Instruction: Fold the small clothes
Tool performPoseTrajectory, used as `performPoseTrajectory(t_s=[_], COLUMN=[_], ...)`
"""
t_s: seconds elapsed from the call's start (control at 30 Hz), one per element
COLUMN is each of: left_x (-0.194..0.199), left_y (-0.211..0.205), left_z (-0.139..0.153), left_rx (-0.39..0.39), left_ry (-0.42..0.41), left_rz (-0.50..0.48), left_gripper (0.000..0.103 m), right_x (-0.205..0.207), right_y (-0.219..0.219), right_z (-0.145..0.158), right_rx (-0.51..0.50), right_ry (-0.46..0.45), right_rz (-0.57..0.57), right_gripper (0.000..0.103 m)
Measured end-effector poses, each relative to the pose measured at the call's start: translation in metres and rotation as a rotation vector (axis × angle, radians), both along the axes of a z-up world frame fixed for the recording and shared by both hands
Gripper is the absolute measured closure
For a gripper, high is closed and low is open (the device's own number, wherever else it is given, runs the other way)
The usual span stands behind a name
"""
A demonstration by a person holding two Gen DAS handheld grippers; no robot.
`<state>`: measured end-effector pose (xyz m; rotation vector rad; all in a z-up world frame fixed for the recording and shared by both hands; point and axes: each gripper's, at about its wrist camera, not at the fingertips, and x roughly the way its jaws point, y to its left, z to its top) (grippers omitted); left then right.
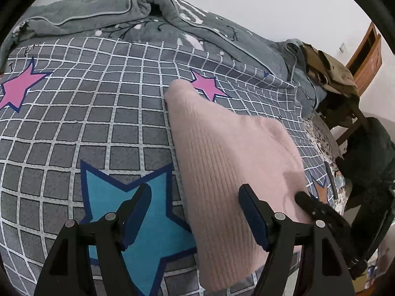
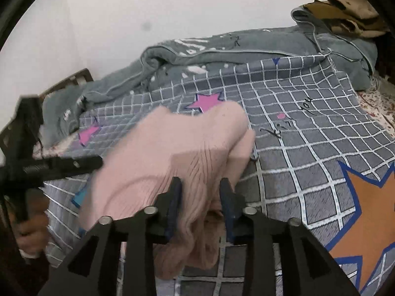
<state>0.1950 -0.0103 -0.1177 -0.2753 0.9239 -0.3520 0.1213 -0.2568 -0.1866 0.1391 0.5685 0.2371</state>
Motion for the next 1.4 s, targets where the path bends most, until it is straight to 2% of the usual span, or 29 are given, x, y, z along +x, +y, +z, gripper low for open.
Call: performPoseTrajectory(t_s=[0.07, 0.13, 0.2, 0.3, 0.37, 0.4, 0.53, 0.67, 0.8, 0.87, 1.07, 1.2, 1.4], left_x=[-0.002, -0.003, -0.005, -0.005, -0.004, -0.003, -0.002, 0.001, 0.006, 0.013, 0.037, 0.049, 0.059], left_y=[0.000, 0.000, 0.001, 0.002, 0.001, 0.001, 0.003, 0.008, 0.003, -0.004, -0.024, -0.030, -0.041], left_z=[0.002, 0.003, 0.004, 0.004, 0.002, 0.001, -0.001, -0.002, 0.002, 0.002, -0.010, -0.021, -0.027], left_rx=[0.002, 0.001, -0.010, -0.007, -0.001, 0.003, 0.019, -0.012, -0.023, -0.031, -0.060, -0.085, -0.066], left_ry=[-0.004, -0.008, -0.013, -0.016, -0.001, 0.002, -0.003, 0.007, -0.001, 0.005, 0.057, 0.090, 0.100], left_rz=[-0.003, -0.006, -0.012, -0.006, -0.010, -0.010, 0.009, 0.014, -0.009, -0.028, -0.063, -0.065, -0.081], left_gripper=[0.032, 0.031, 0.031, 0.031, 0.031, 0.031, 0.031, 0.031, 0.031, 0.031, 0.031, 0.030, 0.035], right_x=[-0.006, -0.020, -0.028, -0.015, 0.002, 0.004, -0.003, 0.006, 0.023, 0.027, 0.048, 0.054, 0.066], right_y=[-0.006, -0.016, -0.027, -0.038, -0.039, -0.039, -0.030, -0.028, -0.024, -0.020, -0.015, -0.017, -0.026], right_z=[0.004, 0.018, 0.024, 0.004, -0.023, -0.029, -0.010, 0.002, 0.005, 0.005, -0.008, -0.012, -0.022], right_rx=[0.042, 0.097, 0.149, 0.144, 0.135, 0.127, 0.033, 0.051, 0.084, 0.092, 0.079, 0.075, 0.137], right_ry=[-0.031, -0.117, -0.157, -0.077, 0.042, 0.059, 0.018, 0.007, 0.042, 0.059, 0.131, 0.140, 0.173], right_rz=[-0.010, -0.005, -0.014, -0.096, -0.123, -0.134, -0.133, -0.110, -0.078, -0.059, -0.030, -0.018, 0.005], right_gripper=[0.093, 0.094, 0.094, 0.094, 0.094, 0.093, 0.085, 0.071, 0.064, 0.050, 0.047, 0.047, 0.042])
